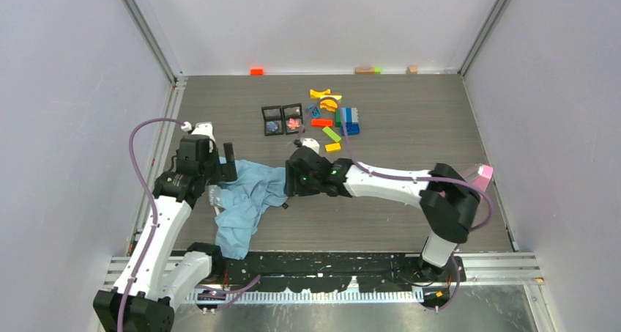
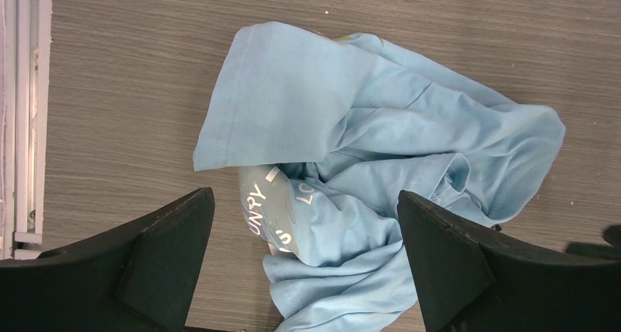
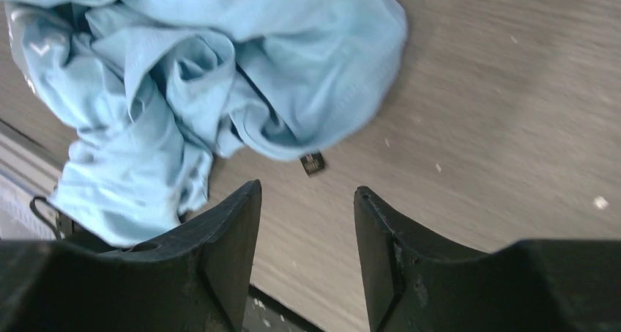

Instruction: Pin the brooch onto the clothing

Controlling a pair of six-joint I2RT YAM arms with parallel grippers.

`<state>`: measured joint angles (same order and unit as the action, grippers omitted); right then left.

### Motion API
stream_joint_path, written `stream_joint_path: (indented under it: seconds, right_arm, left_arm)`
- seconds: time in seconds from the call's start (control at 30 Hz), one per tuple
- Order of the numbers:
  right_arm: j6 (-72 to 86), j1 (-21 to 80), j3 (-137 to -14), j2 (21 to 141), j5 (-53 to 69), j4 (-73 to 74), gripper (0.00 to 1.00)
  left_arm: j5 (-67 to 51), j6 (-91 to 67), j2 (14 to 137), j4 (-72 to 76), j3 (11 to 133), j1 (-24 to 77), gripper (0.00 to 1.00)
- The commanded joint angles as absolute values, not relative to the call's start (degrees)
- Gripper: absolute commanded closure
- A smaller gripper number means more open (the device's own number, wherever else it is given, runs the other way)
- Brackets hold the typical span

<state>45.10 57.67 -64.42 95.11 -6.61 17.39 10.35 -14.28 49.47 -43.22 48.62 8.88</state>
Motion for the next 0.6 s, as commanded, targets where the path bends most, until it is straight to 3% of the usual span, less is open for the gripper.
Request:
stream_joint_path:
  seconds: [0.0,0.23,0.57]
  right_arm:
    - [46.9,58.3,-71.2,101.7,-12.3,13.7,0.44]
    - [43.8,56.4,-77.4,107.5,-13.8,17.1,0.39]
    - [42.1,48.5,-76.4,110.4,1.0,14.6,0.31]
  left_arm:
    - [9.8,-14.0,52.0,-43.1,51.9,7.5,0.00]
    - [1.4,-16.3,58.4,-42.1,53.7,0.6,0.02]
    - [0.4,-12.8,74.6,-43.9,64.5,-2.5,0.02]
